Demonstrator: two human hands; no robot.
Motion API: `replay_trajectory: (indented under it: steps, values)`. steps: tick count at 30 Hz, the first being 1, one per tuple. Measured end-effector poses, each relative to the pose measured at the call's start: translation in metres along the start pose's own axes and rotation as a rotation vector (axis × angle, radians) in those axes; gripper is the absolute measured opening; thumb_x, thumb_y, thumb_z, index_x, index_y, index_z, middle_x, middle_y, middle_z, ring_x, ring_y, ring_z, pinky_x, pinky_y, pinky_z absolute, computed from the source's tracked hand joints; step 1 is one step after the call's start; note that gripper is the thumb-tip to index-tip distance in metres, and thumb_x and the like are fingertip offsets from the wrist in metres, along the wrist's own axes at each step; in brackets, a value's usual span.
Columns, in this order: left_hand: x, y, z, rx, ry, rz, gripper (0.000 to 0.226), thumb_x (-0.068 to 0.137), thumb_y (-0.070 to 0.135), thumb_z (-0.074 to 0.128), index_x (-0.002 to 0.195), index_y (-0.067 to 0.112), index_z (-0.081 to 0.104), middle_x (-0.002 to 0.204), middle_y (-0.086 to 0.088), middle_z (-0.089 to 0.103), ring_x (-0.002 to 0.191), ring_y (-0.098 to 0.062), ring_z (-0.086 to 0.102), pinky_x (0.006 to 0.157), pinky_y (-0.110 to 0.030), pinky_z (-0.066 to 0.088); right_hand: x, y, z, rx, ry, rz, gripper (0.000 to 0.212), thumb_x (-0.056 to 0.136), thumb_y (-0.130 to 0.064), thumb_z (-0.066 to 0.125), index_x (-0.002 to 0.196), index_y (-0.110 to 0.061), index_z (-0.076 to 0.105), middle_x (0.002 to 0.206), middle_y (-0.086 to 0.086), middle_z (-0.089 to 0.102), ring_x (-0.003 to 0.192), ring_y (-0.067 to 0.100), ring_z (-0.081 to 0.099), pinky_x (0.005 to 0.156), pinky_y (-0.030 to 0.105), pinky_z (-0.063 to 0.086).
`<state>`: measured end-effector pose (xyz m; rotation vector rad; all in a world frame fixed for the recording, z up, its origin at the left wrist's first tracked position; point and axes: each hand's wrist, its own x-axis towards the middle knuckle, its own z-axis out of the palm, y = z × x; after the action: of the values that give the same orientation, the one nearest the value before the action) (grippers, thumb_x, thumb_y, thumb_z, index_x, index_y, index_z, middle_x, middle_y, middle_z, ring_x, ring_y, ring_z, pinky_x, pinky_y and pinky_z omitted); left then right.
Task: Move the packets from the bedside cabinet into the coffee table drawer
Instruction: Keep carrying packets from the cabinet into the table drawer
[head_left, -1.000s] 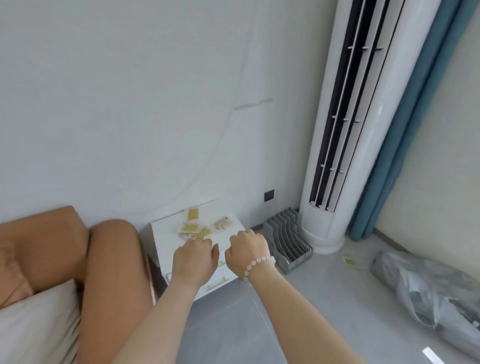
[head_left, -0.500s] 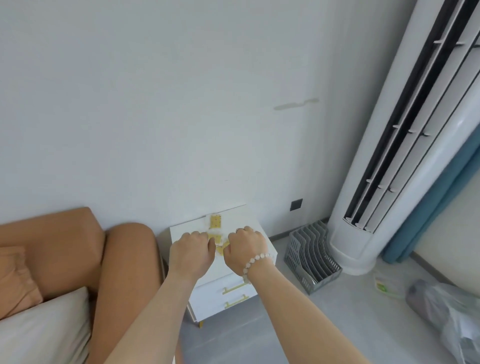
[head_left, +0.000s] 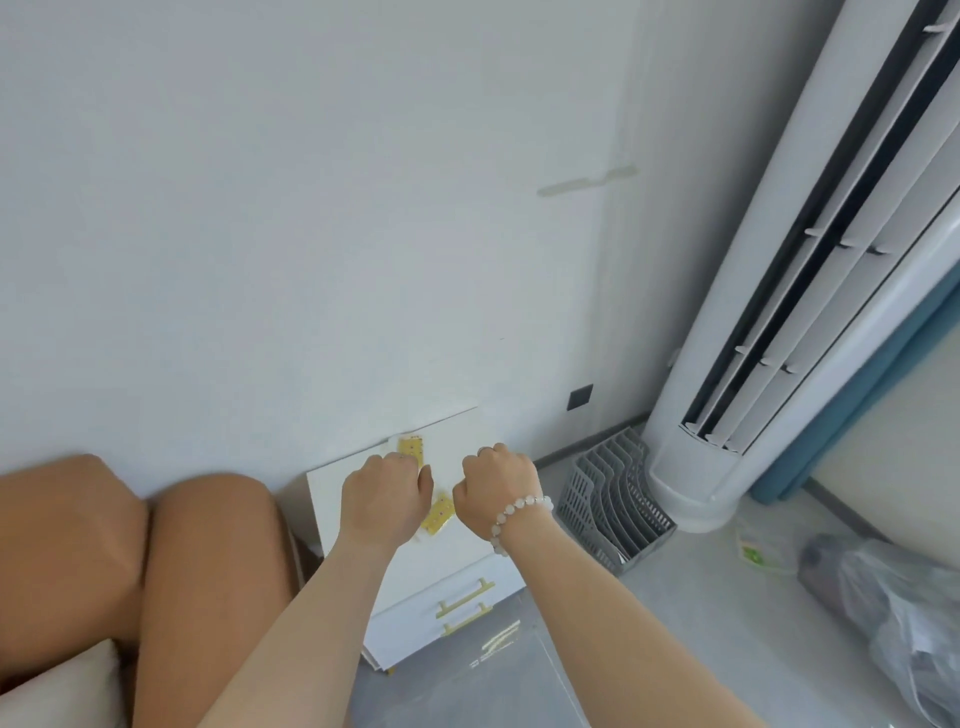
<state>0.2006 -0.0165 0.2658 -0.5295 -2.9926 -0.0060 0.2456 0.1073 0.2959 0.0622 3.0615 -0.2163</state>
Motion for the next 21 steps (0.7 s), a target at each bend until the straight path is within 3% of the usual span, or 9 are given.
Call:
replay_trajectory:
  steps: [6, 8, 10, 12, 16, 18, 21]
  values:
    - [0.057, 0.016, 0.026, -0.093, -0.005, -0.049, 0.036, 0.098, 0.033, 0.036, 0.082, 0.012, 0.061, 0.086, -0.003, 0.064, 0.085, -0.024, 0.059, 0.058, -0.03, 0.033, 0.062, 0.04, 0.014, 0.008, -0.036, 0.012, 0.018, 0.096, -0.02, 0.032, 0.083, -0.011, 0.042, 0.065, -0.001, 0.025, 0.082, 0.019, 0.035, 0.071, 0.029, 0.032]
    - [0.078, 0.014, 0.039, -0.158, -0.059, -0.078, 0.03, 0.09, 0.029, 0.055, 0.064, 0.016, 0.051, 0.064, -0.002, 0.055, 0.068, -0.024, 0.06, 0.048, -0.027, 0.028, 0.089, 0.05, 0.022, 0.026, -0.062, 0.009, 0.019, 0.096, -0.02, 0.031, 0.085, -0.012, 0.044, 0.066, 0.0, 0.027, 0.083, 0.019, 0.037, 0.072, 0.029, 0.032]
    - [0.104, 0.012, 0.056, -0.162, -0.045, -0.107, 0.05, 0.066, 0.021, 0.08, 0.05, 0.02, 0.032, 0.047, 0.005, 0.033, 0.041, -0.022, 0.051, 0.042, -0.016, 0.011, 0.117, 0.061, 0.029, 0.057, -0.091, -0.003, 0.021, 0.095, -0.02, 0.031, 0.088, -0.012, 0.049, 0.069, 0.001, 0.03, 0.085, 0.02, 0.04, 0.072, 0.03, 0.032]
    - [0.135, 0.013, 0.072, -0.208, -0.09, -0.133, 0.059, 0.056, 0.016, 0.085, 0.049, 0.021, 0.027, 0.043, 0.005, 0.028, 0.034, -0.022, 0.046, 0.045, -0.013, 0.01, 0.144, 0.079, 0.037, 0.085, -0.12, 0.009, 0.02, 0.094, -0.019, 0.032, 0.088, -0.013, 0.049, 0.067, 0.0, 0.028, 0.084, 0.019, 0.038, 0.072, 0.029, 0.032]
    - [0.172, 0.019, 0.097, -0.08, -0.177, -0.143, 0.039, 0.072, 0.023, 0.076, 0.051, 0.018, 0.042, 0.052, 0.007, 0.033, 0.044, -0.02, 0.047, 0.042, -0.021, 0.023, 0.196, 0.121, 0.058, 0.118, -0.206, 0.105, 0.018, 0.093, -0.017, 0.034, 0.09, -0.012, 0.051, 0.08, 0.002, 0.043, 0.089, 0.02, 0.045, 0.073, 0.028, 0.037]
    - [0.18, 0.016, 0.117, -0.053, -0.217, -0.207, 0.026, 0.085, 0.028, 0.063, 0.064, 0.015, 0.055, 0.062, 0.004, 0.041, 0.061, -0.022, 0.057, 0.049, -0.026, 0.031, 0.22, 0.136, 0.075, 0.12, -0.276, 0.149, 0.023, 0.093, -0.017, 0.036, 0.101, -0.01, 0.056, 0.096, 0.004, 0.052, 0.101, 0.02, 0.05, 0.073, 0.027, 0.037]
    - [0.185, 0.007, 0.143, -0.064, -0.263, -0.323, 0.031, 0.098, 0.034, 0.037, 0.087, 0.015, 0.059, 0.081, 0.003, 0.052, 0.089, -0.02, 0.059, 0.063, -0.028, 0.036, 0.246, 0.145, 0.112, 0.132, -0.38, 0.27, 0.03, 0.092, -0.021, 0.042, 0.118, -0.01, 0.052, 0.12, 0.005, 0.051, 0.113, 0.021, 0.047, 0.074, 0.027, 0.04]
